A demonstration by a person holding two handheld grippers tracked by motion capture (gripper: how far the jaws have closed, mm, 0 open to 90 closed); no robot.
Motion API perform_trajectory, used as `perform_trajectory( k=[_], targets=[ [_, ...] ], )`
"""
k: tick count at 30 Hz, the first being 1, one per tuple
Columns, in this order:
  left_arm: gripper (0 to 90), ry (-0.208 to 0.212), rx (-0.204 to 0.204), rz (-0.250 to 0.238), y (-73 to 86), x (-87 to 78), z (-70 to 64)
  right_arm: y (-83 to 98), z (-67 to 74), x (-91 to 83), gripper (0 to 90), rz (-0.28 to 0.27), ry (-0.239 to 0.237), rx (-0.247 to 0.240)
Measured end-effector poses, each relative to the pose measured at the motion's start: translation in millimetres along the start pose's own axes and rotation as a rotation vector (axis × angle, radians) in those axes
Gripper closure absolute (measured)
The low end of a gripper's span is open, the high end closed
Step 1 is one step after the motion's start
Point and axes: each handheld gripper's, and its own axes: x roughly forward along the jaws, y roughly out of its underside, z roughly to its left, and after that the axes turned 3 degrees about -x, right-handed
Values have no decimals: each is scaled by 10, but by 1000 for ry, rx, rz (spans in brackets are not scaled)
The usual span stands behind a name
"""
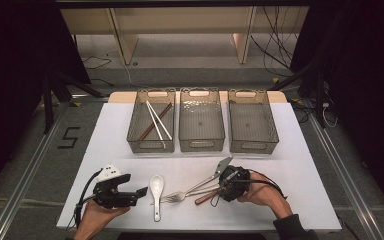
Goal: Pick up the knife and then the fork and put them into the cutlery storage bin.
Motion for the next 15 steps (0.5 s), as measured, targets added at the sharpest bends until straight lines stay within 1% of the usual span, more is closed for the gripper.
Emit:
perform_trajectory(
  k=[3,5,6,8,9,12,13,15],
  targets=[
    [175,1,-2,-1,3,2,3,-4,33,-26,527,35,5,-20],
    [175,1,-1,1,4,3,3,-2,64,-31,541,54,6,-41],
    [175,0,-1,-2,6,5,1,-3,76,-32,552,58,6,-42],
    [175,0,2,-1,5,2,0,-12,96,-39,589,68,-16,-47],
    [175,1,2,0,6,2,-1,-17,116,-35,598,77,-25,-58],
    [175,1,2,1,6,2,0,-29,158,-29,643,106,-25,-84],
    [175,1,2,1,8,4,-1,-29,167,-30,657,111,-30,-81],
    [175,2,1,4,9,5,-3,-22,177,-29,701,117,-38,-106]
  ],
)
